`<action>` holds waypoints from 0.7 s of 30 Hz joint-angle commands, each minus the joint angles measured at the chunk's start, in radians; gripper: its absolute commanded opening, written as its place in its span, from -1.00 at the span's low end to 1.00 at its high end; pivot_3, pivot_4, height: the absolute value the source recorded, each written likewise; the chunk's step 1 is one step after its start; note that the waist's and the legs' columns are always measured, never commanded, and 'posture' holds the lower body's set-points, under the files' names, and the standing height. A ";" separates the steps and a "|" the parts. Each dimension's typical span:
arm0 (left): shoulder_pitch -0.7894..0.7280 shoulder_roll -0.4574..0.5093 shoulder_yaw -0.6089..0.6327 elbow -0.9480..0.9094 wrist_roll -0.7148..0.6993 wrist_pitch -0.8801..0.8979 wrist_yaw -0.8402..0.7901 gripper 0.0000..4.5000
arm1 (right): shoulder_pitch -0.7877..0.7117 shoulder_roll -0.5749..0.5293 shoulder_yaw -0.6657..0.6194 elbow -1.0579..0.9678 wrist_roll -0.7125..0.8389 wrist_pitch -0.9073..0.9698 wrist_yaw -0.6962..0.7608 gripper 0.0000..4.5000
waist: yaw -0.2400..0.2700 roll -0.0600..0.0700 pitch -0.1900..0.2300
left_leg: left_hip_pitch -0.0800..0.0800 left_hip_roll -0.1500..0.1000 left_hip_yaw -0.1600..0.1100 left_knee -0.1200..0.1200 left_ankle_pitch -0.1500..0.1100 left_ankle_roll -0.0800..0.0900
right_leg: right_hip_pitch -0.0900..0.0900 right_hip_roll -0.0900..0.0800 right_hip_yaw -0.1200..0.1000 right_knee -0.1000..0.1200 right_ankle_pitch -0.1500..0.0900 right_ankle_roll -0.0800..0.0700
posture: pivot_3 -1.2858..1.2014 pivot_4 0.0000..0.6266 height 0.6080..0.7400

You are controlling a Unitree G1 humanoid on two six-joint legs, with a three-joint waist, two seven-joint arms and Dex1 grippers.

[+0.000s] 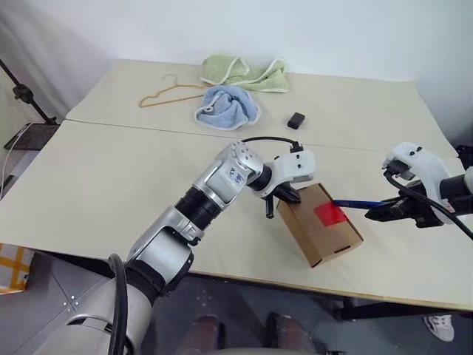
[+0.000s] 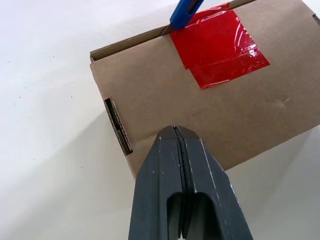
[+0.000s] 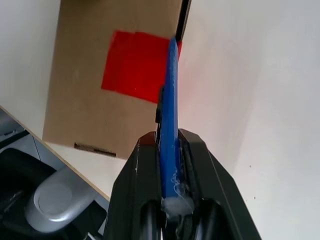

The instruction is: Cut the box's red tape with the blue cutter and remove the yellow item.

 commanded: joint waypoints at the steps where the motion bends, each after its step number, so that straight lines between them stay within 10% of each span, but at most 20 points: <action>1: 0.070 0.000 -0.095 0.092 0.077 0.046 0.018 -1.00 | -0.048 0.061 -0.008 0.011 0.041 0.005 -0.010 -0.92 | -0.004 0.000 0.000 | 0.001 0.000 0.000 0.000 0.000 0.000 | 0.001 0.000 -0.001 -0.001 0.000 0.000 | 0.03 -0.52 1.00; 21: 0.066 -0.023 -0.072 0.123 0.093 0.047 0.045 -1.00 | 0.050 -0.146 0.025 -0.052 0.258 0.005 -0.032 -0.92 | 0.005 0.000 0.000 | 0.009 0.001 0.000 -0.002 -0.006 0.005 | 0.013 -0.001 -0.002 -0.013 -0.002 -0.004 | 0.03 -0.52 1.00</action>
